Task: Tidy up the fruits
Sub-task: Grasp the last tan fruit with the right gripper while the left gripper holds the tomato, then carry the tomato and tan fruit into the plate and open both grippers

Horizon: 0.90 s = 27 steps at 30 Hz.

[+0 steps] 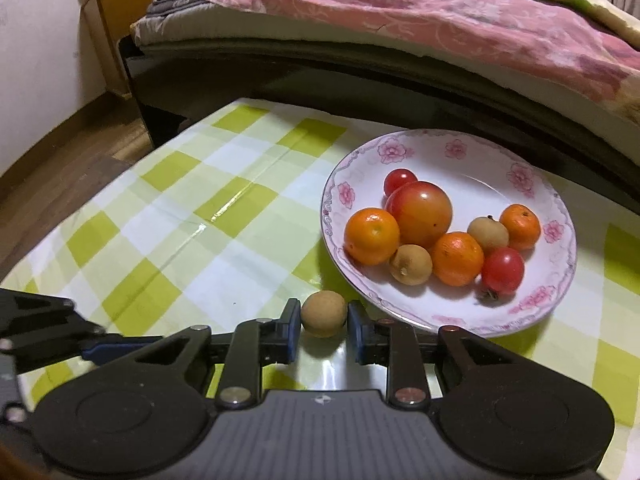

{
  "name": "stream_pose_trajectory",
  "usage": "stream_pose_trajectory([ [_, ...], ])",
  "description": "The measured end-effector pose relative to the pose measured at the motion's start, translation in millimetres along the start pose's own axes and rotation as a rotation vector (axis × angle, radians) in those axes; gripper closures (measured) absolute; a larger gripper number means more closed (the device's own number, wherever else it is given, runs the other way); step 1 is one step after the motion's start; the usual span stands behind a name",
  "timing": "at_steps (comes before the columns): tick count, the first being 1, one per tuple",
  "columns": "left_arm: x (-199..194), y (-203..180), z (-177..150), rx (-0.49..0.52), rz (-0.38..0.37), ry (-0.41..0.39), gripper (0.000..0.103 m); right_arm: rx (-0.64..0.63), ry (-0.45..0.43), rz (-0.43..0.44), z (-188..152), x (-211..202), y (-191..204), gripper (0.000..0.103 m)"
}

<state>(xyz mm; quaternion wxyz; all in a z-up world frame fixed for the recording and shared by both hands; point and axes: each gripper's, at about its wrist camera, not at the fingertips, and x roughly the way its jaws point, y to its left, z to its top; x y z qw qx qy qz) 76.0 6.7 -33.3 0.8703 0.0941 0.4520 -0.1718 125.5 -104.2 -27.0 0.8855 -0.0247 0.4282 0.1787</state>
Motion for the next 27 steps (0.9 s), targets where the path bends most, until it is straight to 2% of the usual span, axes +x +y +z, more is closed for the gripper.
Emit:
stream_pose_trajectory([
  [6, 5, -4, 2, -0.003, 0.017, 0.003, 0.029, 0.002, -0.024, -0.003, -4, -23, -2, 0.075],
  [8, 7, -1, 4, -0.025, -0.004, 0.011, 0.020, 0.006, -0.027, -0.007, -6, -29, -4, 0.075],
  [11, 9, -7, 5, -0.009, 0.014, 0.010, 0.020, 0.013, -0.031, -0.016, -9, -36, -9, 0.075],
  [13, 9, -9, 6, -0.009, 0.019, 0.007, 0.023, 0.019, -0.036, -0.019, -10, -40, -13, 0.075],
  [16, 9, -13, 9, -0.002, 0.024, 0.000, 0.040, 0.030, -0.044, -0.019, -10, -47, -18, 0.075],
  [22, 10, -22, 13, 0.009, 0.032, 0.009, 0.056, 0.028, -0.052, -0.016, -9, -54, -20, 0.075],
  [27, 8, -25, 12, 0.018, 0.035, 0.014, 0.057, 0.039, -0.066, -0.026, -8, -62, -25, 0.075],
])
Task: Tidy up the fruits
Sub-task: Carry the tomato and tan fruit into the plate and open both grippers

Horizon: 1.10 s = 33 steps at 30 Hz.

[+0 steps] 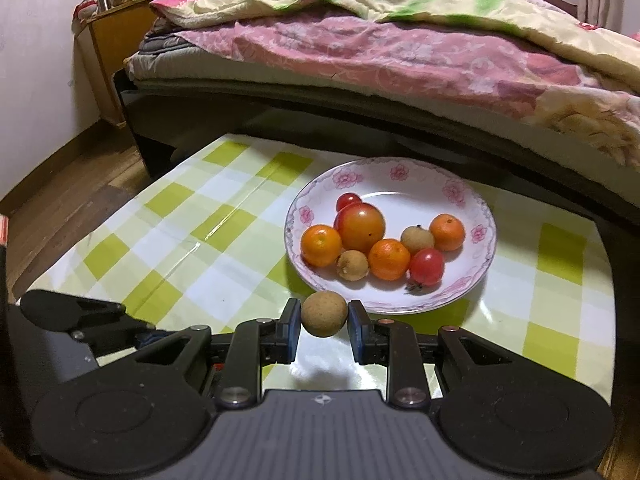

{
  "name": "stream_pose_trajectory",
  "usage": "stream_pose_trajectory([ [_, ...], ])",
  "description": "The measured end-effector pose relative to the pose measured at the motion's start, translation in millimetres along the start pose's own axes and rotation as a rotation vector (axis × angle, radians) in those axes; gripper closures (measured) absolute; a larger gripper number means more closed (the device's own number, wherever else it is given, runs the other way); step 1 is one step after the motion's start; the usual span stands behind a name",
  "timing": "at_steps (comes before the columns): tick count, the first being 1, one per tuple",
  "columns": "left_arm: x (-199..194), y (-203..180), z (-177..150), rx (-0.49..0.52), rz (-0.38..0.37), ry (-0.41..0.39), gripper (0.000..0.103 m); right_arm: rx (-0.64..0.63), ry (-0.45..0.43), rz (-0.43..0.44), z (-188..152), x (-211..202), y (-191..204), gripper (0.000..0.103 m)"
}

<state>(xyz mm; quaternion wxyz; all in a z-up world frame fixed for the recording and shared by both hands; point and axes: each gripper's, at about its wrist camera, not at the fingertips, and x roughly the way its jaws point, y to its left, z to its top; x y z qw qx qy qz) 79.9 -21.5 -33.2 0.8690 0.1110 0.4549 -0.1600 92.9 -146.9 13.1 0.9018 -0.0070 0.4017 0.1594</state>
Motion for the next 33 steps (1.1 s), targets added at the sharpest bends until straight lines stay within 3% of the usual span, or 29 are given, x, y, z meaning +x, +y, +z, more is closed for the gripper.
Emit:
stream_pose_trajectory([
  [9, -1, 0, 2, -0.004, -0.011, -0.009, 0.058, 0.031, -0.011, -0.032, -3, -16, -12, 0.075],
  [19, -18, 2, 23, -0.039, -0.040, -0.073, 0.058, 0.086, -0.038, -0.062, 6, -30, -27, 0.075],
  [33, -9, 3, 87, -0.066, -0.036, -0.161, 0.057, 0.159, -0.011, -0.075, 31, 1, -57, 0.075],
])
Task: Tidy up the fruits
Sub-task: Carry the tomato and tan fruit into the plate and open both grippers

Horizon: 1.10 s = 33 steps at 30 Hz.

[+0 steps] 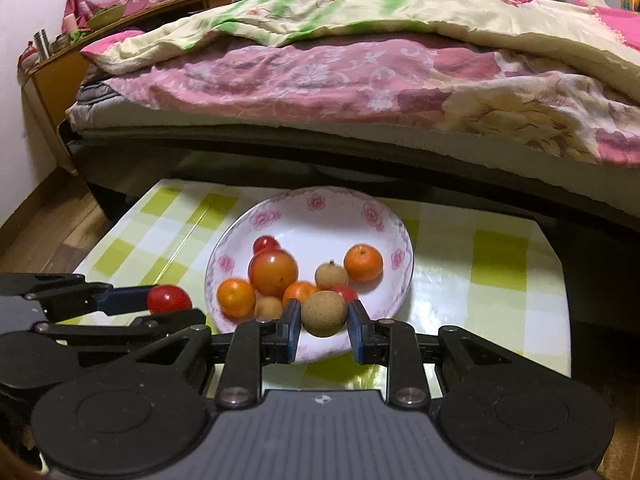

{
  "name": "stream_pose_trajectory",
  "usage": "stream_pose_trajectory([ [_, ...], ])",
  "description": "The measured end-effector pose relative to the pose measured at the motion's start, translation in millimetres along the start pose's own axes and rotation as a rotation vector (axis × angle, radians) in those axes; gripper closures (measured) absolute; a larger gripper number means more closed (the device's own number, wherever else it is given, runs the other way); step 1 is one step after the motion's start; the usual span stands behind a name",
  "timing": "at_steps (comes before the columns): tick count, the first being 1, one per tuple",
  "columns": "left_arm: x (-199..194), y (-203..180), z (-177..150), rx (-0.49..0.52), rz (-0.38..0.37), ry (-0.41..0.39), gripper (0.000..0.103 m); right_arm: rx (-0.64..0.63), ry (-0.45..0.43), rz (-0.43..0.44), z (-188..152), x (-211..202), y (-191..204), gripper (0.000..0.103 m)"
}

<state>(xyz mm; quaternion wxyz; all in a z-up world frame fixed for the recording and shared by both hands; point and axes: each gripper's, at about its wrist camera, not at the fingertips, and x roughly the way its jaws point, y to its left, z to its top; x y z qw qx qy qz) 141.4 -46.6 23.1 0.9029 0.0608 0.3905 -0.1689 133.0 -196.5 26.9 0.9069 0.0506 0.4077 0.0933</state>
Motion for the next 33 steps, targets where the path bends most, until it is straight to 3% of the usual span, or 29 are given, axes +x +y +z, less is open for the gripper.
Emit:
stream_pose_trajectory([
  [15, 47, -1, 17, 0.004, -0.002, 0.018, 0.057, -0.005, 0.039, -0.033, 28, 51, -12, 0.074],
  [33, 45, 10, 28, -0.053, -0.010, 0.001, 0.053, 0.037, 0.052, -0.013, 39, 65, -14, 0.074],
])
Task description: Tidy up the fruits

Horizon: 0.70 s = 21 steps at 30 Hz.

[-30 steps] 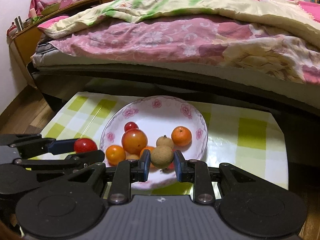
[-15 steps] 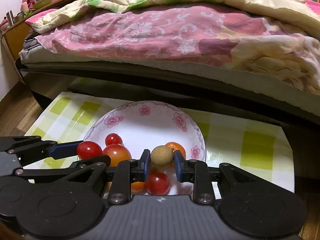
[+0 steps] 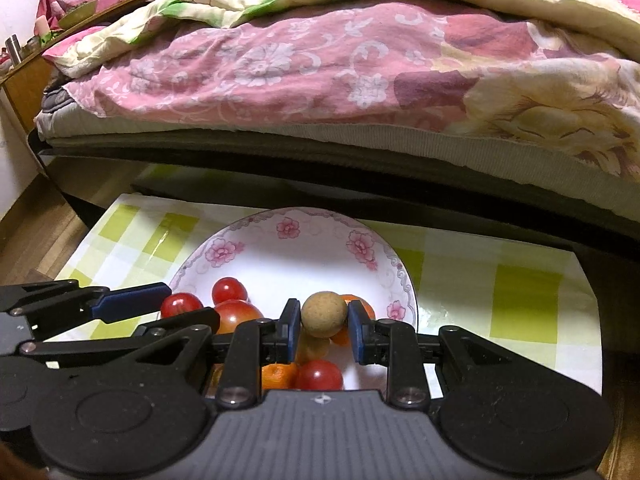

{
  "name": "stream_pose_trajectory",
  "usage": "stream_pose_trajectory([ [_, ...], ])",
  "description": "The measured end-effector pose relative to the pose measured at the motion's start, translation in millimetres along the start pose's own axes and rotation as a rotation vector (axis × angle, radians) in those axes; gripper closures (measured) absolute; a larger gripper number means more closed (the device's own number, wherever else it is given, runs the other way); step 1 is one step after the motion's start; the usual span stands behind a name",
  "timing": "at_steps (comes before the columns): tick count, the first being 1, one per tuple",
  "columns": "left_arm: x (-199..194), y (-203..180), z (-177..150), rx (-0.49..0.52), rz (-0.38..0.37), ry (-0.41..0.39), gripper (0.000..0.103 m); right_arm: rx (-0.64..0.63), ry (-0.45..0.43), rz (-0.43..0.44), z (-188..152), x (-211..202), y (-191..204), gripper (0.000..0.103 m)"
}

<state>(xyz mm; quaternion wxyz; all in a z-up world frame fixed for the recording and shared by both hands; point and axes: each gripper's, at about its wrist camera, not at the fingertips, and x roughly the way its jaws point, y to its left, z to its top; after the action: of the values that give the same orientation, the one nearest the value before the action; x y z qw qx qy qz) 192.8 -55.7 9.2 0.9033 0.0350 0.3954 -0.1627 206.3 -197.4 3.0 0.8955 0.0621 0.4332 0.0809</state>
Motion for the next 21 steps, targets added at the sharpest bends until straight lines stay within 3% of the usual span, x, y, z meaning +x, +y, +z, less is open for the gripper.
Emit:
stream_pose_trajectory([
  [15, -16, 2, 2, -0.024, 0.002, -0.020, 0.044, 0.031, -0.037, 0.015, 4, -17, -4, 0.068],
  [21, -29, 0, -6, -0.025, 0.037, -0.026, 0.030, 0.042, -0.033, -0.006, -5, -30, -4, 0.068],
])
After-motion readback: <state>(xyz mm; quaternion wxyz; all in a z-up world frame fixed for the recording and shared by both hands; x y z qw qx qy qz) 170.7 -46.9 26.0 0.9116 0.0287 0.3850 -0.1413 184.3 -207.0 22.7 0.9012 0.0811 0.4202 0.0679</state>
